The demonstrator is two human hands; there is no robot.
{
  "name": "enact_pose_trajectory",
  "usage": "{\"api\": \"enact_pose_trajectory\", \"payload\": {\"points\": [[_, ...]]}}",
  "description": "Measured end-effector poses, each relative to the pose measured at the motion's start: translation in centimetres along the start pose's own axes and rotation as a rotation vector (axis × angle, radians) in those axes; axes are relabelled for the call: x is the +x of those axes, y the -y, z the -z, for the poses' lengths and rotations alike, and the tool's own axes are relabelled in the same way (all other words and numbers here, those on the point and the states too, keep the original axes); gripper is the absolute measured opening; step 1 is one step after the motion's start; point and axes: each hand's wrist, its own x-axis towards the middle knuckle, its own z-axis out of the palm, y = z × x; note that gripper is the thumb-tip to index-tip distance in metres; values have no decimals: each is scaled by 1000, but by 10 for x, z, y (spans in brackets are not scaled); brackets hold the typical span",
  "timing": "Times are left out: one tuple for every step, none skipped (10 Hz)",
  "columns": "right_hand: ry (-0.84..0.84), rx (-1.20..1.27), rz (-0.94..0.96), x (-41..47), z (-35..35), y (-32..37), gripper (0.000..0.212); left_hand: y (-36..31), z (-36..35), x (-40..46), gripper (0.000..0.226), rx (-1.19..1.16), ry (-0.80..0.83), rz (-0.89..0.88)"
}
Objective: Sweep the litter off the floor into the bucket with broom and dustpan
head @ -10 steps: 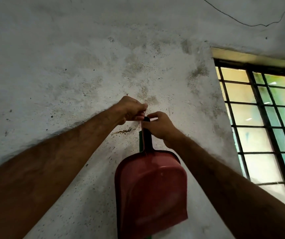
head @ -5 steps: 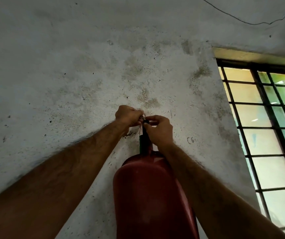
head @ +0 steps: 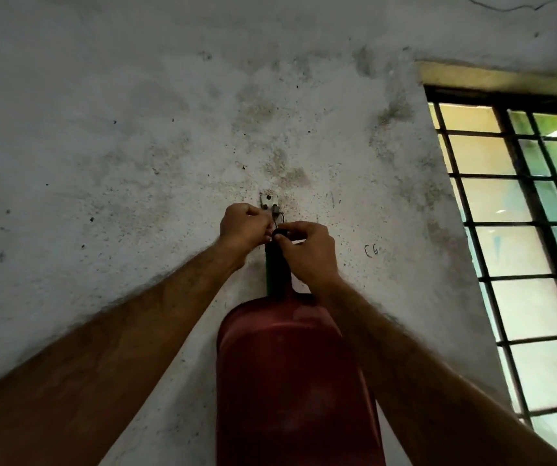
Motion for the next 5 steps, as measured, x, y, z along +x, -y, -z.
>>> {"api": "enact_pose_trajectory", "payload": {"points": [[-4, -91, 41, -6, 0, 5, 30, 9, 4, -9, 5, 162, 31, -140], [-34, -252, 129, -20, 3, 9, 34, 14, 14, -23, 16, 294, 17, -262], [-54, -308, 184, -30, 6, 9, 39, 25, 28, -39, 24, 458, -34, -433], [-28, -390, 198, -45, 11, 12, 45, 39, 46, -61, 31, 642, -34, -598], [-39, -514, 214, -50, 21, 22, 55, 43, 69, -79, 35, 794, -118, -741]]}}
